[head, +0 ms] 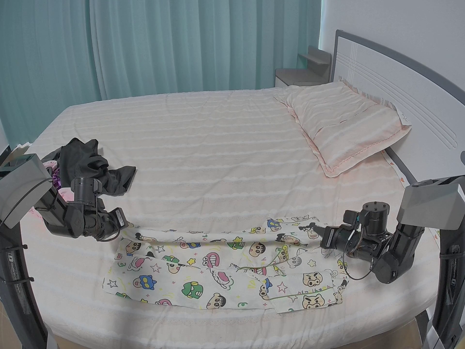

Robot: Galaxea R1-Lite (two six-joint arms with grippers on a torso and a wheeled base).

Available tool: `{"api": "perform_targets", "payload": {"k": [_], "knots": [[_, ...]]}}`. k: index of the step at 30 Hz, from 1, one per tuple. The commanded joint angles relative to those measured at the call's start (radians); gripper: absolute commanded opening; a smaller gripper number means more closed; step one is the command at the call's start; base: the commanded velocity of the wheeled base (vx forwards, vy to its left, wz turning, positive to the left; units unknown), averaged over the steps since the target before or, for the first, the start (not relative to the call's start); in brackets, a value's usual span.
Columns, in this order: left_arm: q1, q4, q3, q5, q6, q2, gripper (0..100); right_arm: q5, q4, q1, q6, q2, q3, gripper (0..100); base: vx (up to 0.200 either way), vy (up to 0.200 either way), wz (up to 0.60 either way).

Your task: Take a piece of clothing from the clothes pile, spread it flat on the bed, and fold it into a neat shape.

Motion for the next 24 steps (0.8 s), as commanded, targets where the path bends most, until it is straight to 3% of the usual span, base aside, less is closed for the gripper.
{"api": "perform_targets", "payload": {"k": [1,11,19,20,24], "knots": [[-0.002,-0.022,0.073,-0.001,0.032,-0.001,0,0.012,-0.032,0.012,-0.03,0.023,0.086,0,0.0,0.0,0.0],[-0.002,-0.088,0.173,0.0,0.101,0.011,0,0.014,-0.139,0.021,-0.067,0.095,0.188,0,0.0,0.0,0.0],[-0.005,-0.088,0.194,-0.001,0.105,0.037,0,0.012,-0.182,0.035,-0.064,0.115,0.225,0,0.0,0.0,0.0],[-0.005,-0.088,0.199,-0.003,0.103,0.037,100,0.012,-0.184,0.034,-0.061,0.113,0.227,100,0.0,0.0,0.0],[0.001,-0.088,0.217,-0.008,0.094,0.028,100,0.012,-0.192,0.014,-0.052,0.081,0.244,100,0.0,0.0,0.0]]}}
